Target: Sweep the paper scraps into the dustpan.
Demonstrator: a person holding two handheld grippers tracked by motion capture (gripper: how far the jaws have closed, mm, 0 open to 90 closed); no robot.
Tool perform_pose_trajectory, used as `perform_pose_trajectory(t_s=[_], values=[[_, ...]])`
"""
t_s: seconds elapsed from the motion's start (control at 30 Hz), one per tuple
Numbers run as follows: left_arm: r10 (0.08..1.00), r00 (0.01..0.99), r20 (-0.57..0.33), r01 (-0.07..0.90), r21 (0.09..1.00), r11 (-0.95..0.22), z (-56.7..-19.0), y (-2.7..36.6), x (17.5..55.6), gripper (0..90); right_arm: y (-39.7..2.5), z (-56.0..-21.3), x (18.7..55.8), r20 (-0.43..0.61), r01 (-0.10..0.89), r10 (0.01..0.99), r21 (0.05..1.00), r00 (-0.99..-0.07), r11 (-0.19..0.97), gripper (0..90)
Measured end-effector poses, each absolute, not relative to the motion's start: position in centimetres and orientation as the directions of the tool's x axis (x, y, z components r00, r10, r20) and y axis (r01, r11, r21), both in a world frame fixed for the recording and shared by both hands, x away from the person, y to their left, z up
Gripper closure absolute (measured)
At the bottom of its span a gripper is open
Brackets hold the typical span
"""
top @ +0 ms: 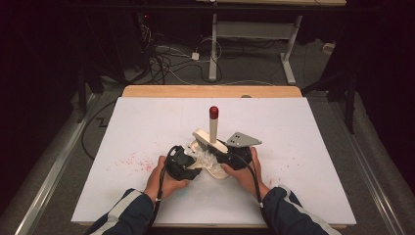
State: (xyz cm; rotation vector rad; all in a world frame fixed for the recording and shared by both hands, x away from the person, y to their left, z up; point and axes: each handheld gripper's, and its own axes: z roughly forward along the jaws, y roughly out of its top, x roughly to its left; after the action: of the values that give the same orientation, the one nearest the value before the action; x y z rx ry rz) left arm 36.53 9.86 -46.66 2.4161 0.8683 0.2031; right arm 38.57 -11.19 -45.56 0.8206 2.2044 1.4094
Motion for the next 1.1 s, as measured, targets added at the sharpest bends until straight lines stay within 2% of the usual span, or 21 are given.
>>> perform_pose_trajectory(t_s=[0.13, 0.6, 0.8, 1.1], values=[[0.624, 0.78, -0.049, 0.542, 0.552, -0.634, -46.7, 9.9, 36.6, 63.5, -12.1, -44.9, 38.9, 0.029, 0.28, 0.669, 0.921, -0.743, 0.272, 67.3], [0.625, 0.78, -0.04, 0.541, 0.546, -0.64, -46.8, 10.1, 36.7, 63.5, -15.6, -42.1, 39.7, 0.075, 0.281, 0.7, 0.942, -0.71, 0.185, 67.2], [0.627, 0.778, -0.043, 0.545, 0.544, -0.638, -46.7, 10.3, 36.7, 63.5, -16.6, -41.3, 39.7, 0.05, 0.266, 0.715, 0.945, -0.697, 0.193, 67.2], [0.635, 0.771, -0.041, 0.548, 0.551, -0.629, -46.4, 11.5, 36.3, 63.5, -17.9, -42.1, 40.4, 0.043, 0.293, 0.748, 0.934, -0.662, 0.206, 67.1]])
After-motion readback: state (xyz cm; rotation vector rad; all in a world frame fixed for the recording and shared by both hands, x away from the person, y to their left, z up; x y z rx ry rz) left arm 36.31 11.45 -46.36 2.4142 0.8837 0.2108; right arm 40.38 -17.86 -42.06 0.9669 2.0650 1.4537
